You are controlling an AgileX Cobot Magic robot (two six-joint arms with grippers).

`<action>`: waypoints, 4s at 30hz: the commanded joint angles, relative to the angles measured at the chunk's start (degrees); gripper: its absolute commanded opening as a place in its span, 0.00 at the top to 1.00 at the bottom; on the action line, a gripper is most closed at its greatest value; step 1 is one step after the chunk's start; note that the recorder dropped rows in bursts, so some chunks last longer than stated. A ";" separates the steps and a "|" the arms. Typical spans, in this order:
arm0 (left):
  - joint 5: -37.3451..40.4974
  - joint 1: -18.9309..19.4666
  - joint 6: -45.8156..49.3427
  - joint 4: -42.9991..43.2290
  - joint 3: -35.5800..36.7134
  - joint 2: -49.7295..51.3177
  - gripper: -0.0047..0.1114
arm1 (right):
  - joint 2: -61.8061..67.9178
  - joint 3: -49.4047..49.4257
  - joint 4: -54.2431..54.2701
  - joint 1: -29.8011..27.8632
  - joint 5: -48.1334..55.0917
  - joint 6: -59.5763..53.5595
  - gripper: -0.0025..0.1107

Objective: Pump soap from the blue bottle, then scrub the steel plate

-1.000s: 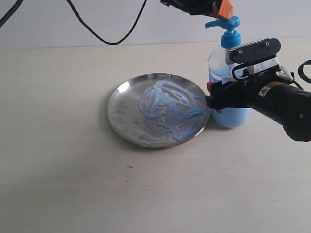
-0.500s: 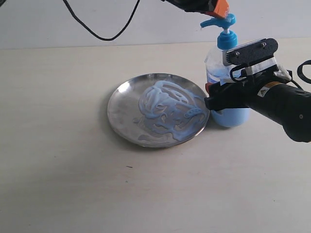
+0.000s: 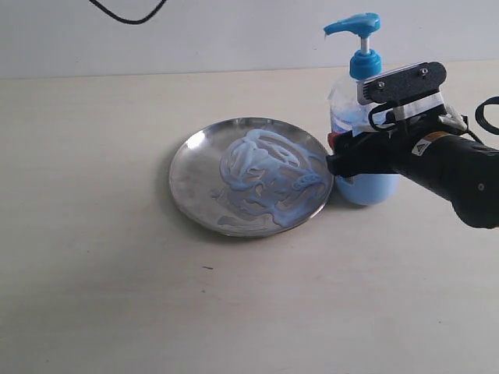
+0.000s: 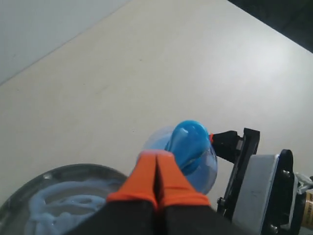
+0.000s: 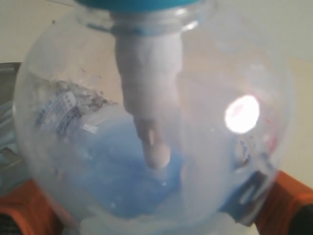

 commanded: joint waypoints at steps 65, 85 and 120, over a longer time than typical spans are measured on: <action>9.82 5.61 -6.83 4.26 0.08 -2.60 0.96 | 2.08 -0.70 -5.26 -6.20 -12.98 9.71 0.97; 9.82 5.61 -6.98 4.26 0.08 -2.60 0.96 | 1.95 -0.70 -4.81 -6.05 -10.88 6.84 0.19; 16.48 5.61 -6.97 4.26 0.08 -2.60 0.96 | -20.66 -0.70 9.11 -6.05 24.51 -5.31 0.10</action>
